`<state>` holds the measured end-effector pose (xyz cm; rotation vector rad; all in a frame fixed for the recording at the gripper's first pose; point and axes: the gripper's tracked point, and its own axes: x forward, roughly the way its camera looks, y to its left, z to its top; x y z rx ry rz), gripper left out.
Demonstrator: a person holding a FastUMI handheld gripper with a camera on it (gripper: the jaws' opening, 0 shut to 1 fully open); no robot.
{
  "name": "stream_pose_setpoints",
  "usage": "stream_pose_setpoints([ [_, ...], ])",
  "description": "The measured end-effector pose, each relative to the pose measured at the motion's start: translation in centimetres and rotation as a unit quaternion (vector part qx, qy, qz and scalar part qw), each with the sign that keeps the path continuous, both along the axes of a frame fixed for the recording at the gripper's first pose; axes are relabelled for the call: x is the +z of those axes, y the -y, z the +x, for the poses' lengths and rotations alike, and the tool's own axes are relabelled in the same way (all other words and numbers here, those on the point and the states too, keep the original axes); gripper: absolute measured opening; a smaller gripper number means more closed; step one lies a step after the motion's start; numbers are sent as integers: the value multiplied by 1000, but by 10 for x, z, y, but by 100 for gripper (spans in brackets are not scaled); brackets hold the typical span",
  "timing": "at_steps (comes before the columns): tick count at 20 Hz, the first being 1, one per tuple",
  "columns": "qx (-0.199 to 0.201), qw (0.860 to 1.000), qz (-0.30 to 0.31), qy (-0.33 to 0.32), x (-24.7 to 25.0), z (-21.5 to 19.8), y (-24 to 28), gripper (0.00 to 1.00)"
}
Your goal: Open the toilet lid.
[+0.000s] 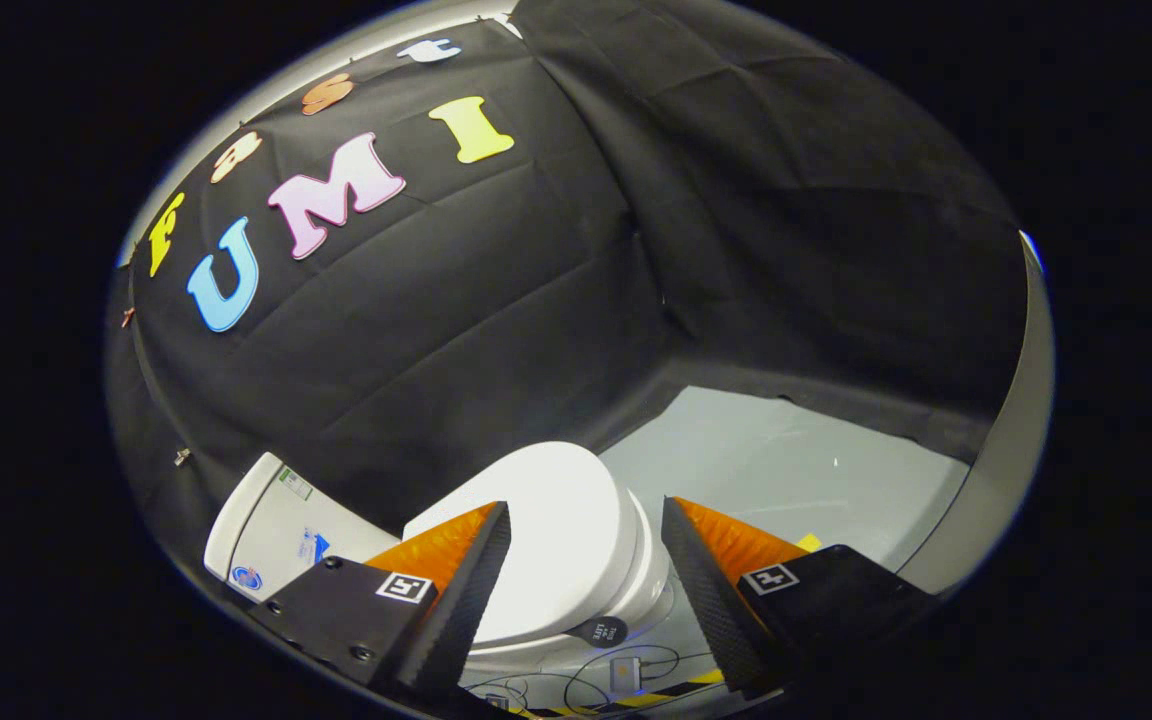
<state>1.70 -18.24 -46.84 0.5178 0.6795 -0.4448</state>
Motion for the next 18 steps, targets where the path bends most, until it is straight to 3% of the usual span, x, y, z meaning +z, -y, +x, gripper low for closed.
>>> stream_pose_setpoints([
  [10,-51,990,122,-49,-103,-41,-11,95],
  [12,-66,983,167,-49,-118,-48,-17,88],
  [16,-87,966,240,-36,-137,-55,-27,88],
  [17,-92,962,254,-37,-143,-56,-29,76],
  [18,-94,958,268,-36,-146,-58,-33,74],
])
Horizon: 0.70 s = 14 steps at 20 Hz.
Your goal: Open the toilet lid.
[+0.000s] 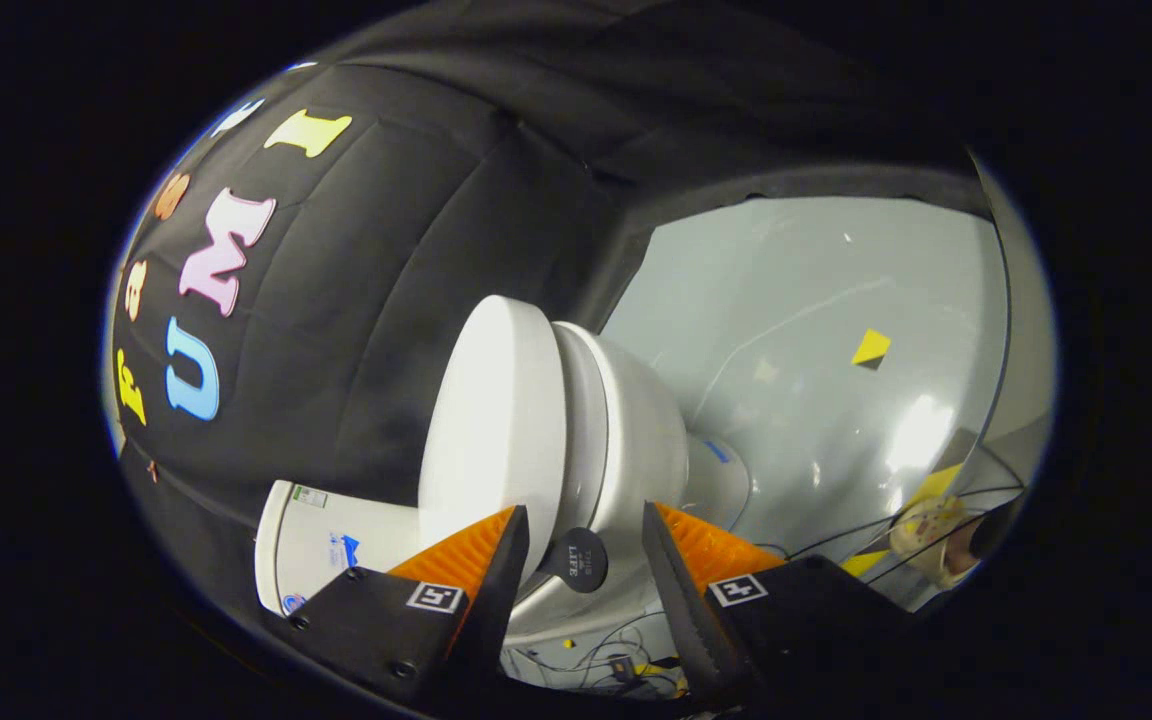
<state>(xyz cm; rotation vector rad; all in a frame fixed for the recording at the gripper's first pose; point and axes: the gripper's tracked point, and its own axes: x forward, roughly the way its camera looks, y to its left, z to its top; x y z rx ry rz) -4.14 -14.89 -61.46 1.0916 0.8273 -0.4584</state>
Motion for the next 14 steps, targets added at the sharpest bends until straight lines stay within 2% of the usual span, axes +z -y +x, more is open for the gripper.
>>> stream_pose_setpoints([
  [2,-7,999,39,23,0,5,-8,74],
  [4,-20,997,63,28,-4,6,-10,53],
  [7,-21,996,88,28,-15,3,-20,53],
  [9,-28,994,98,29,-21,5,-22,23],
  [14,-27,992,119,38,-22,12,-29,23],
])
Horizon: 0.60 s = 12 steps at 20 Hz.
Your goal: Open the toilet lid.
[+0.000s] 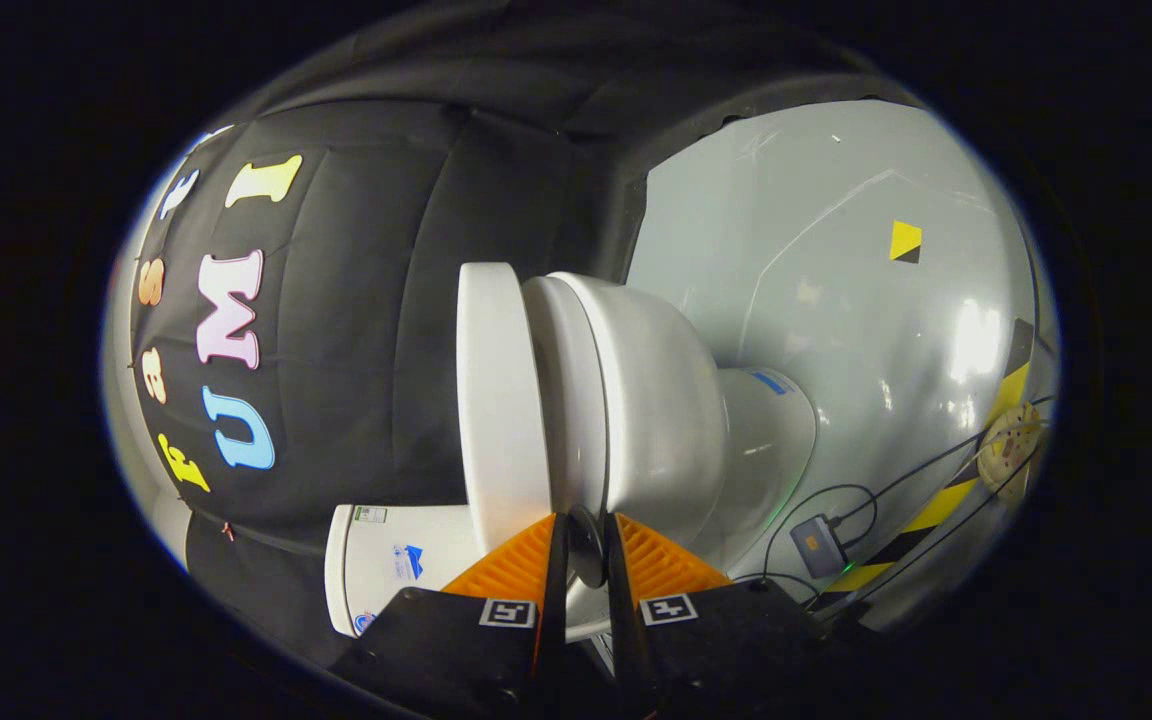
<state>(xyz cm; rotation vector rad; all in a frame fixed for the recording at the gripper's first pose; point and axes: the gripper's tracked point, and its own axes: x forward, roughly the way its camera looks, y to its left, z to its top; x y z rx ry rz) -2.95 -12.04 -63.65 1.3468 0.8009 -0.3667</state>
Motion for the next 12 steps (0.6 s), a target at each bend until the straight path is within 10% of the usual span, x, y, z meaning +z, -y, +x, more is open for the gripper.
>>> stream_pose_setpoints([
  [2,-21,1000,-1,18,4,2,-4,23],
  [3,-12,1000,2,6,4,3,5,7],
  [12,30,999,-34,-5,21,-3,0,4],
])
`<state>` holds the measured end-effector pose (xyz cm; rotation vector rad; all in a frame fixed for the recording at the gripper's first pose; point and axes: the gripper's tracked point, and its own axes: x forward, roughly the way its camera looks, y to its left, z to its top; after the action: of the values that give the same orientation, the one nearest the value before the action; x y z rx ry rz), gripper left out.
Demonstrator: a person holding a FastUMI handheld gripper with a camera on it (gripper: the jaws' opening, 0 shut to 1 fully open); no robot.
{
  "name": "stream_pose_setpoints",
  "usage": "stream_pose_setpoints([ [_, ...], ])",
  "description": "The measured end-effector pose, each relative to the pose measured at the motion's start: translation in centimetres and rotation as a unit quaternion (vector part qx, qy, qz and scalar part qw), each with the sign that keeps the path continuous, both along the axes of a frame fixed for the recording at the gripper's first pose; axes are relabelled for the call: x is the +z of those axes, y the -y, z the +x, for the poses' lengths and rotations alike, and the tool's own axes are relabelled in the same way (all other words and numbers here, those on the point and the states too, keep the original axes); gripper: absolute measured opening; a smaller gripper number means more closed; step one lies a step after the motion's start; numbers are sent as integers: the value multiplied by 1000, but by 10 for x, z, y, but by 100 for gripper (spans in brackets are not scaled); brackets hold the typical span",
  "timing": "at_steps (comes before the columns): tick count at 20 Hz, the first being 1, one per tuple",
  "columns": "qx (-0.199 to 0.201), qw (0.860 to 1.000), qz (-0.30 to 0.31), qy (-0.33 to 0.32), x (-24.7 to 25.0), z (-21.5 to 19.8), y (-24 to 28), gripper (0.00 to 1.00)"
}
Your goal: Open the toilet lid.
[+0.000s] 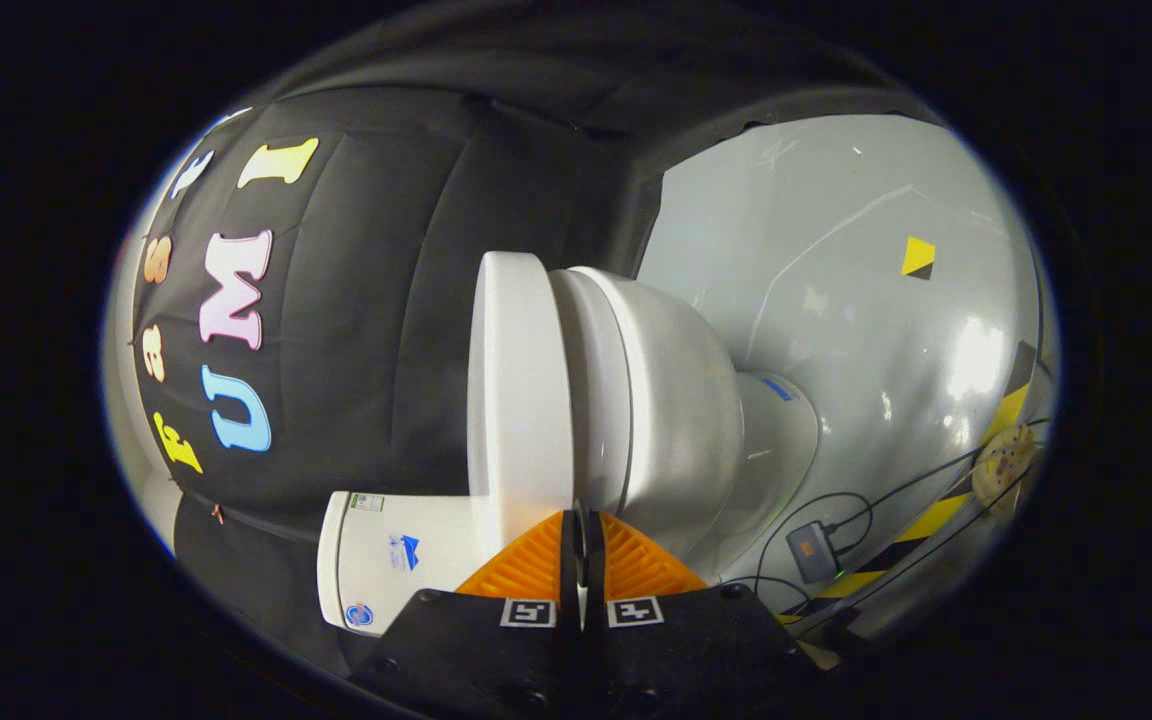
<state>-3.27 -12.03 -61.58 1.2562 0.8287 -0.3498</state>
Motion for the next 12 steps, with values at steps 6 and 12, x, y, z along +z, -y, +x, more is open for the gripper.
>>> stream_pose_setpoints([
  [6,55,997,-48,-3,21,8,-4,4],
  [12,143,979,-144,24,75,27,-19,5],
])
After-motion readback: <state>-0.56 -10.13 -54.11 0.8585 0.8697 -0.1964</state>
